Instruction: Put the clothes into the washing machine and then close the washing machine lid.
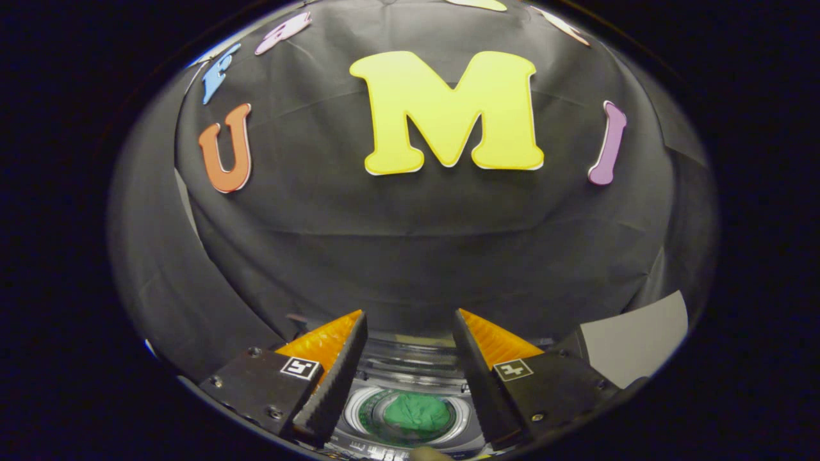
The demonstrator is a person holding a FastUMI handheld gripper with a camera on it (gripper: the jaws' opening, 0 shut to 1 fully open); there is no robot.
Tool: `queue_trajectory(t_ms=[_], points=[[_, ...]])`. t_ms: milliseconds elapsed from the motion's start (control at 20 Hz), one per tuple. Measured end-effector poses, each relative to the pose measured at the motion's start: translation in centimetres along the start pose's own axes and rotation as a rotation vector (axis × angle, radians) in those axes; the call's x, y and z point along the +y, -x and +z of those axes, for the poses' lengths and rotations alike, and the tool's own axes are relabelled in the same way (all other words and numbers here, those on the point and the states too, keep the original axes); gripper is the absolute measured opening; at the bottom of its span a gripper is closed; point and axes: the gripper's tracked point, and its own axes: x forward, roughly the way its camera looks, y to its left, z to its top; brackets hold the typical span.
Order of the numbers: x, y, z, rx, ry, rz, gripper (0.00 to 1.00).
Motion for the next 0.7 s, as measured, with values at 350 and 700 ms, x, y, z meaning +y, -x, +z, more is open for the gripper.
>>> queue_trajectory(t_ms=[350, 700], points=[[-0.8, -7.0, -1.6, 0.125, -0.073, -0.081, 0.84], [-1.3, -10.1, -4.4, 0.191, -0.078, -0.122, 0.85]])
